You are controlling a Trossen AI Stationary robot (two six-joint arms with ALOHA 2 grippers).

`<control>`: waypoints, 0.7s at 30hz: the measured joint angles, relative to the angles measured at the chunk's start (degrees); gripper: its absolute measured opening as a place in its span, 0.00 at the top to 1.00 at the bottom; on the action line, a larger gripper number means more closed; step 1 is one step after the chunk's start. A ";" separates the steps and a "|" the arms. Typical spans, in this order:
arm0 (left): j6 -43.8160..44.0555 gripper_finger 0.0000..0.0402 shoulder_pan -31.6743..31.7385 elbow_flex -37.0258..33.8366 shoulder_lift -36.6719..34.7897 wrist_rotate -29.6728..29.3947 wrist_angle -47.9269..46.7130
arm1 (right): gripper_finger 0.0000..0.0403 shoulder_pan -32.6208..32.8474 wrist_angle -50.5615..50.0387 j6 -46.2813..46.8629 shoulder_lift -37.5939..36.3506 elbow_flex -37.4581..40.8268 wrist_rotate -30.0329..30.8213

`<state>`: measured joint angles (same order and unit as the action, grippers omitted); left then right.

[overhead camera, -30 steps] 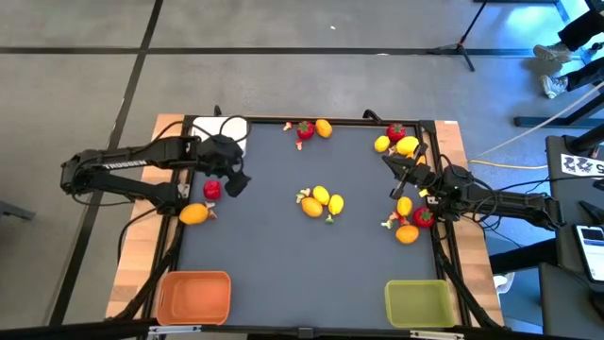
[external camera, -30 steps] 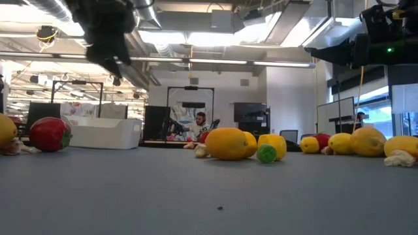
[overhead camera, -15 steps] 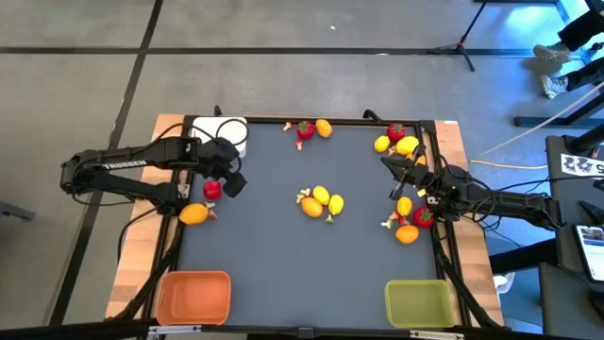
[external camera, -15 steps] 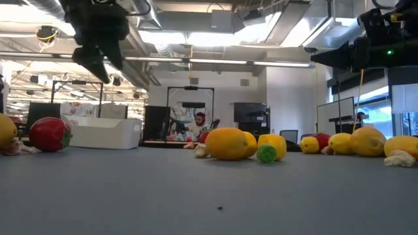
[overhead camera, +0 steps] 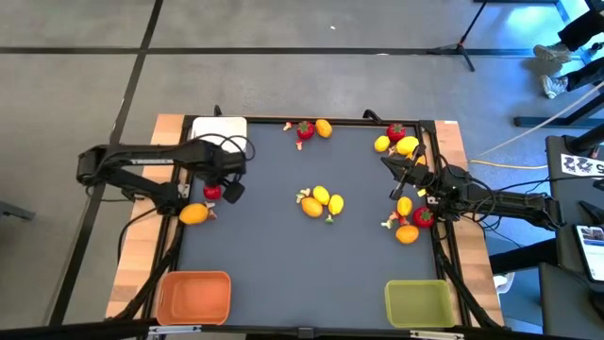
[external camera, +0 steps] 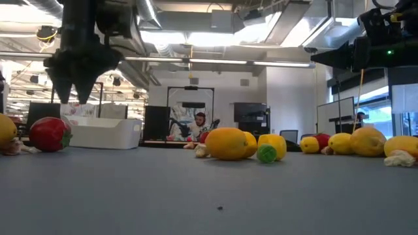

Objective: Sort produce into baskets
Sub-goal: Put the red tomato into the white bin

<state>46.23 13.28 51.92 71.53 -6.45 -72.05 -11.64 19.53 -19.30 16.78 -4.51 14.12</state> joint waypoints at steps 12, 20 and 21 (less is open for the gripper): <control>10.32 0.06 0.00 0.00 7.81 -2.90 -3.88 | 0.99 0.00 -0.02 1.04 0.00 0.00 -0.02; 13.92 0.06 0.00 -0.60 11.89 -5.02 -2.86 | 0.99 -0.02 -0.04 1.17 0.00 0.00 -0.02; 13.85 0.06 0.00 -1.33 12.00 -5.02 -2.23 | 0.99 -0.02 -0.04 1.19 0.00 -0.02 -0.02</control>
<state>60.07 13.28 50.59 83.53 -11.46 -74.28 -11.66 19.49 -18.11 16.78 -4.54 14.11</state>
